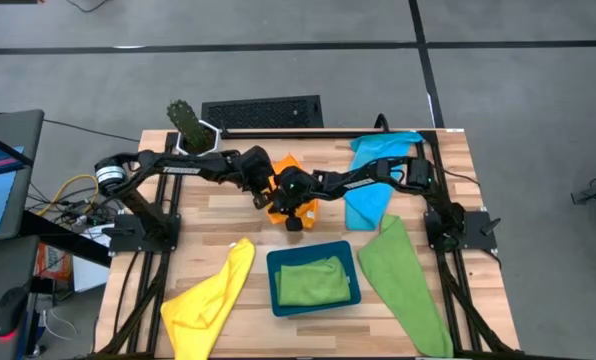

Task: Fold microfiber towels
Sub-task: Fold the orange microfiber towel

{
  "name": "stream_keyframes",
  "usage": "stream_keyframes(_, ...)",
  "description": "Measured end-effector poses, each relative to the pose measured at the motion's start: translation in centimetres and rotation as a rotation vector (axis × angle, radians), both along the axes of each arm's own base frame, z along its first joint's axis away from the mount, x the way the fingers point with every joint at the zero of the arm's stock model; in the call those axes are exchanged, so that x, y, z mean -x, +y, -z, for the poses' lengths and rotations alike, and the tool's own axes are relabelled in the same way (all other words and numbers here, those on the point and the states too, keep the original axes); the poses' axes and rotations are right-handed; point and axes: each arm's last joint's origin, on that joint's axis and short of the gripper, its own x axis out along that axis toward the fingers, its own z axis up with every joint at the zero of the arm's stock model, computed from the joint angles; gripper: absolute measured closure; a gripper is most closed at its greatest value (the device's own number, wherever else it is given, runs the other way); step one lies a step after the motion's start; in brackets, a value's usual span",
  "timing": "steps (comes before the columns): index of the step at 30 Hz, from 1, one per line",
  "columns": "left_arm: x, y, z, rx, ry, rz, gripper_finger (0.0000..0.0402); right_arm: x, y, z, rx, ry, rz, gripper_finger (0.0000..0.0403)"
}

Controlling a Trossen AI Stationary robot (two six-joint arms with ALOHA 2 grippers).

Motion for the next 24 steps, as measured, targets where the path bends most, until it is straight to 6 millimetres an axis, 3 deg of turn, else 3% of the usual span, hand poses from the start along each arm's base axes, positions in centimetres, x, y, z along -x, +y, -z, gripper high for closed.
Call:
stream_keyframes(4,0.2,-0.4,-3.9,0.001,-0.075,-0.04,0.0401,0.1,-0.2,0.2,-0.006,0.012,0.017,0.0383)
stream_keyframes(10,1.2,-3.6,-7.0,0.051,-0.159,-0.048,0.0401,0.1,-0.3,0.3,-0.038,0.02,0.043,0.0374)
stream_keyframes(18,1.0,-8.4,-6.5,0.039,-0.056,0.044,0.0401,0.1,-0.3,-0.2,-0.066,0.032,0.066,0.0309)
stream_keyframes(24,1.0,-10.1,-6.4,-0.014,-0.026,0.061,0.0401,-1.0,-1.5,-2.4,-0.085,0.057,0.088,0.0243)
